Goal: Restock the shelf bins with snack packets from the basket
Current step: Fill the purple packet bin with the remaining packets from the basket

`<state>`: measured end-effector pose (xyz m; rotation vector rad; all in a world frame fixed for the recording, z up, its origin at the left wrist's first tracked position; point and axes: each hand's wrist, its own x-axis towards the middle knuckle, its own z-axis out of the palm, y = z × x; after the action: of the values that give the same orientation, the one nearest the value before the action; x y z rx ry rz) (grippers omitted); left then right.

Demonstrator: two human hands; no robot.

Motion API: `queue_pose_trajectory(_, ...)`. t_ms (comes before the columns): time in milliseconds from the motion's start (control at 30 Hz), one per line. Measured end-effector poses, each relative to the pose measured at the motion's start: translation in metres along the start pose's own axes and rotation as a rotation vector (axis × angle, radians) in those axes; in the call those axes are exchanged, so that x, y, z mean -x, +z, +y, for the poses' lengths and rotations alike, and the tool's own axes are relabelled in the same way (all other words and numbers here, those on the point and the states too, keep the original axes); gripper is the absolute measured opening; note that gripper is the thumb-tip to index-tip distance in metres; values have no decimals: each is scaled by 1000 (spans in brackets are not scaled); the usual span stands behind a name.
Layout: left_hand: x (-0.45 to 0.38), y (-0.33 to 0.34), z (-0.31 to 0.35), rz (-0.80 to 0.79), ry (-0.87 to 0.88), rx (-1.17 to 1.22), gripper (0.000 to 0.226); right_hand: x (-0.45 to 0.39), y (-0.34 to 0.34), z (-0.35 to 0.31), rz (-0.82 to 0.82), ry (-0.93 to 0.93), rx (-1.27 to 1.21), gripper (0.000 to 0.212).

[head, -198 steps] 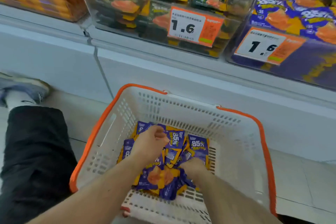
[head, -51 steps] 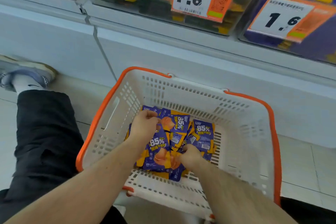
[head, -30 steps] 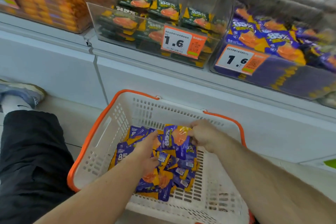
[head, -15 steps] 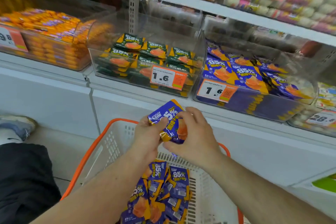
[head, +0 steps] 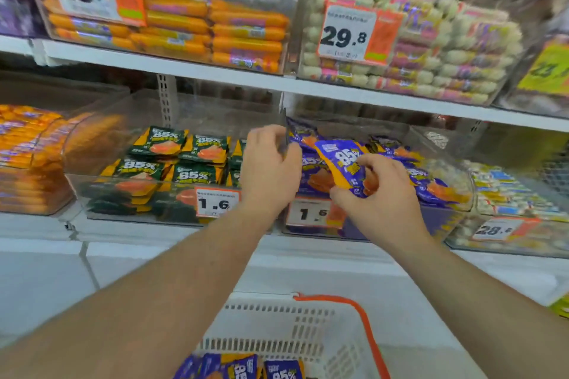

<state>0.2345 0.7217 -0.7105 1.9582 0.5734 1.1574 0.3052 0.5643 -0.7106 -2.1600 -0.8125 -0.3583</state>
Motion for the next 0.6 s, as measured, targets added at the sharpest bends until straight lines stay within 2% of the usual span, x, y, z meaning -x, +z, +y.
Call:
queue_pose_trajectory(67,-26,19,-10,-159,85,-302,44,-32,-3,15,-9,59,62,61)
queue_pose_trajectory(100,-34,27,-14,-228,95,-380,51,-48,-2,21,-21,86,90,61)
queue_pose_trajectory(200,-42,38,-27,-383,-32,-357,60,-96,6,35,-71,169,193,62)
queue_pose_trajectory(300,-41,39,-33,-388,-70,-304,58,-138,24,40,-141,260,285,64)
queue_pose_trajectory(400,-38,34,-27,-395,-70,-288,60,-168,45,42,-239,301,421,57)
queue_pose_trajectory(533,-37,33,-27,-403,-61,-290,64,-194,73,47,-376,310,557,86)
queue_pose_trajectory(600,-38,33,-29,-406,-60,-283,66,-201,82,51,-409,318,600,82)
